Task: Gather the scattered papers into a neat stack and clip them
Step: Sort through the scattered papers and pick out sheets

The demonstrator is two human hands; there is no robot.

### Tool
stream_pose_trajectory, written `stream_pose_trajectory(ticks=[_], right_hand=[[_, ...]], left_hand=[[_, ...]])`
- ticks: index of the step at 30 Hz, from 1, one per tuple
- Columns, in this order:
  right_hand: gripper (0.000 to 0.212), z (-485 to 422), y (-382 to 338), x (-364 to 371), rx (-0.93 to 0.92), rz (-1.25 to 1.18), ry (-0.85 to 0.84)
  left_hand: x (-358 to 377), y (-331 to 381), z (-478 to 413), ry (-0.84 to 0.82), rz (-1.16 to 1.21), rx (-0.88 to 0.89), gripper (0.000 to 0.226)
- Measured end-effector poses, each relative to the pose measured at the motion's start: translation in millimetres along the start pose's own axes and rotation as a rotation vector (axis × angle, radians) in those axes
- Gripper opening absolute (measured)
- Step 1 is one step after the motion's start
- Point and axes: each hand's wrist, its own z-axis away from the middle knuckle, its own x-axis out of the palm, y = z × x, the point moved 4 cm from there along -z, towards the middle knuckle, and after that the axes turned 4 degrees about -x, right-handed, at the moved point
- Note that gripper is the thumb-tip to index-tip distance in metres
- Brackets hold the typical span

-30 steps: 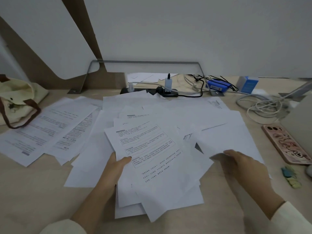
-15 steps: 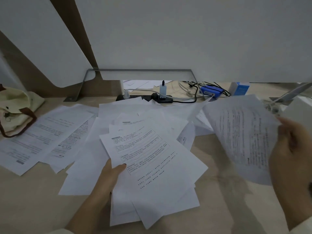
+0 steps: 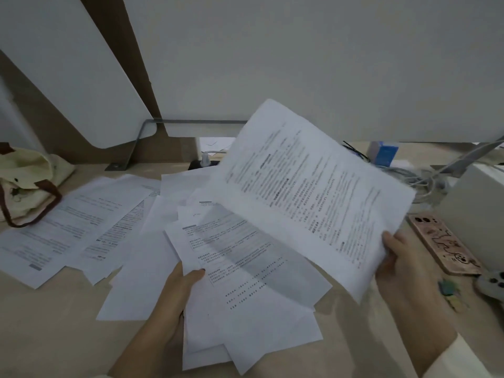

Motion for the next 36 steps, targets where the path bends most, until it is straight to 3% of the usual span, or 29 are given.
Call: stream_pose_trajectory(ticks=[6, 8, 11, 15, 18, 21, 24, 30, 33, 36], right_hand=[[0.016, 21.1, 56.5, 1.6, 0.147, 0.221, 0.043], [0.014, 30.6, 65.8, 5.9, 0.161, 0.291, -0.002], [0.015, 43.1, 80.7, 16.2, 0.273, 0.373, -0.162], [0.020, 56.2, 96.0, 28.6, 0.535, 0.467, -0.406], [0.021, 57.4, 88.9, 31.1, 0.597, 0.557, -0.543], [0.025, 22.6, 72.5, 15.9, 0.383, 0.531, -0.336], [0.041, -27.8, 56.9, -4.8, 0.241, 0.342, -0.090], [0.048, -93.1, 53.7, 6.1, 0.400, -0.134, -0.063], [0.061, -108.4, 56.4, 18.9, 0.467, -0.191, 0.013], [0.059, -119.6, 61.5, 24.8, 0.523, -0.168, 0.082]], left_hand=[[5.9, 0.1, 5.3, -0.027, 0.153, -0.036, 0.029], [9.4, 2.4, 7.8, -0.024, 0.191, -0.081, 0.036], [11.8, 5.5, 4.5, -0.008, 0.229, -0.077, 0.051], [13.9, 7.3, 2.0, 0.035, 0.170, -0.023, 0.032], [11.4, 6.9, -1.6, 0.056, 0.081, 0.024, 0.034], [9.4, 12.7, -7.1, 0.054, 0.014, 0.072, 0.034], [2.0, 13.6, -19.8, 0.054, -0.056, 0.087, 0.036], [-9.4, 5.4, -35.7, 0.116, -0.123, 0.067, 0.043], [-11.5, 6.1, -34.8, 0.145, -0.152, 0.070, 0.044], [-16.0, 10.4, -31.1, 0.146, -0.179, 0.093, 0.046]])
